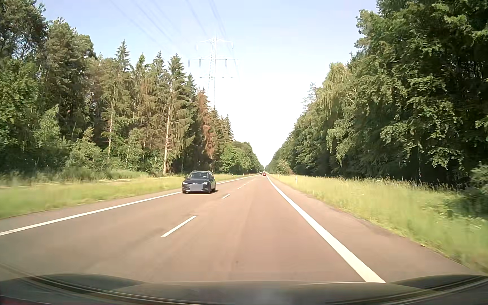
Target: Follow the waypoints while adhering to traffic rules and regulations
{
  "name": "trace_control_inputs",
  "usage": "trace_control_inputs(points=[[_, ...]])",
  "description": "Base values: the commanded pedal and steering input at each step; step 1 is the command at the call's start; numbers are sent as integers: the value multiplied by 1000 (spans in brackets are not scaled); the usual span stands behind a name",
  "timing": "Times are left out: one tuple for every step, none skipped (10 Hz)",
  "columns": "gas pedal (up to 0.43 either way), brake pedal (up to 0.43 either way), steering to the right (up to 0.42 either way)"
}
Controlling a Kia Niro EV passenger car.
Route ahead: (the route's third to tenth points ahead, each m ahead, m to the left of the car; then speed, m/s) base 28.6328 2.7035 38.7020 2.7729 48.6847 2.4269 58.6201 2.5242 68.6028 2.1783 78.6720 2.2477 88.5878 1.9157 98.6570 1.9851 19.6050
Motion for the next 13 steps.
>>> trace_control_inputs(points=[[98, 30, 4], [98, 30, 4], [98, 30, 4], [98, 30, 4], [98, 30, 4], [98, 30, 4], [98, 30, 4], [110, 30, 4], [110, 30, 4], [110, 30, 4], [110, 30, 4], [110, 30, 4], [110, 30, 4]])
